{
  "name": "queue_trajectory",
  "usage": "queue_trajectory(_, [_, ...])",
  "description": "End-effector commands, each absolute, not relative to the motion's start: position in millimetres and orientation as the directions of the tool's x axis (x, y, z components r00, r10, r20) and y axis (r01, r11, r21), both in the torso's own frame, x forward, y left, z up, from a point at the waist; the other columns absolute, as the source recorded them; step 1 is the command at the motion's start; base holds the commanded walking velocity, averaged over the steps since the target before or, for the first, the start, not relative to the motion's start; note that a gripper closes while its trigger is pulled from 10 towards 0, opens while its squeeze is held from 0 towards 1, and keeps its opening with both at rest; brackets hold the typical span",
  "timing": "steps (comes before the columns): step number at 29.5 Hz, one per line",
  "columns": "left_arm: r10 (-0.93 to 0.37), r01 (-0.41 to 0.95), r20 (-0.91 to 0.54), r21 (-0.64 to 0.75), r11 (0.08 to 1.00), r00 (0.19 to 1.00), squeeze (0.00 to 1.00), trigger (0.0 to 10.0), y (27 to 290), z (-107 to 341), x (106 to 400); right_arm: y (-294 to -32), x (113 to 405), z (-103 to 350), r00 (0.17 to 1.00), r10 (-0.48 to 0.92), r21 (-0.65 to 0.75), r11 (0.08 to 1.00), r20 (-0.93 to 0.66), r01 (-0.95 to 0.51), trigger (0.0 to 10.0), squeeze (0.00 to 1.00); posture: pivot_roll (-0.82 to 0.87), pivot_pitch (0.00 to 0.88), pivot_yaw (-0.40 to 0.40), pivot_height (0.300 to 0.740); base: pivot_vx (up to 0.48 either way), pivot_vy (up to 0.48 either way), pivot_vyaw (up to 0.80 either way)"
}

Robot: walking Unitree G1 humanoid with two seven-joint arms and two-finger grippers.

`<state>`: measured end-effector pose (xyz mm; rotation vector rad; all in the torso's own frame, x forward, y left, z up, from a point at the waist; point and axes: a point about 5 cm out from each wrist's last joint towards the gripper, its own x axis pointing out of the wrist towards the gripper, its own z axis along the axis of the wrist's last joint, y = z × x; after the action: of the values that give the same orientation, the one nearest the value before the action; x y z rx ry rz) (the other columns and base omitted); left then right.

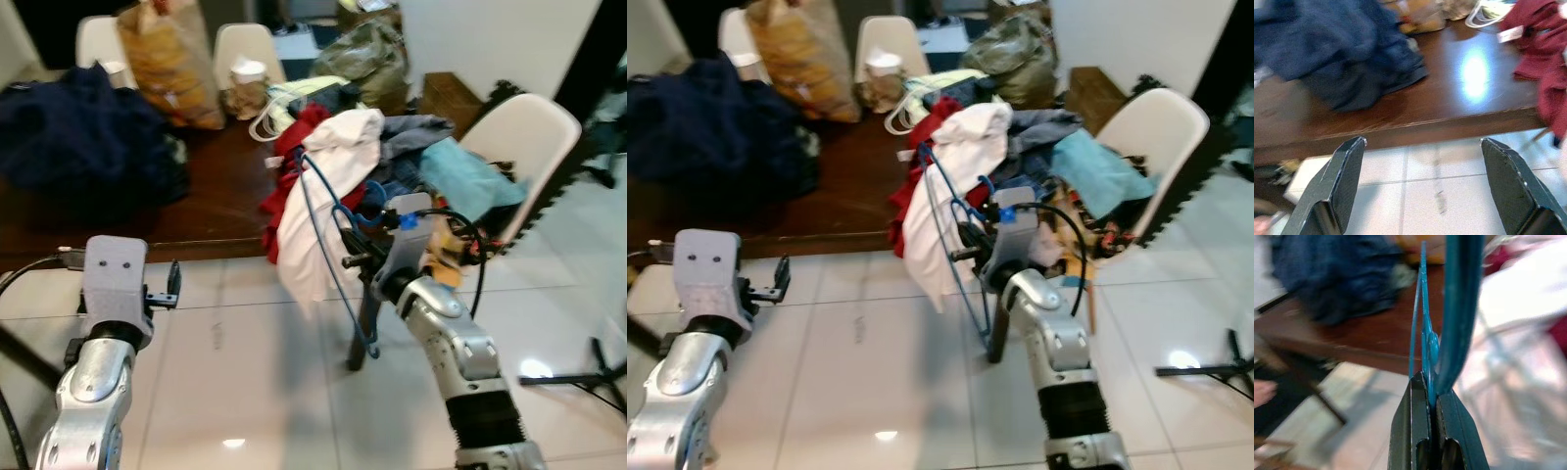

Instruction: Hang hanger

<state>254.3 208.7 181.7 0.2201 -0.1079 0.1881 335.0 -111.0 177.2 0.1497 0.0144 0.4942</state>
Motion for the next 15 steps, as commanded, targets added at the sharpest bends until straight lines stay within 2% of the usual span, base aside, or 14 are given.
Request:
queue_trajectory(1, [0.183,-0.202,0.104,0.213,0.956,0.978,0.0,10.0,211.0,176.2,252.8,-109.0,333.9,178.4,0.875,0.483,0.134,0.865,0.028,-0.483,10.0,0.0,0.0,0.113,-0.01,0.74,0.0,0.0,0.72])
queue_trajectory(11, [0.167,-0.19,0.129,0.187,0.964,0.977,0.0,10.0,211.5,183.9,253.4,-106.3,333.3,180.3,0.862,0.505,0.109,0.855,0.037,-0.506,10.0,0.0,0.0,0.118,-0.008,0.74,0.0,0.0,0.72])
queue_trajectory(15, [0.18,-0.21,0.165,0.19,0.959,0.97,0.0,10.0,217.7,193.1,252.7,-104.9,332.9,181.1,0.857,0.514,0.104,0.85,0.044,-0.516,10.0,0.0,0.0,0.119,-0.01,0.74,0.354,0.0,0.0])
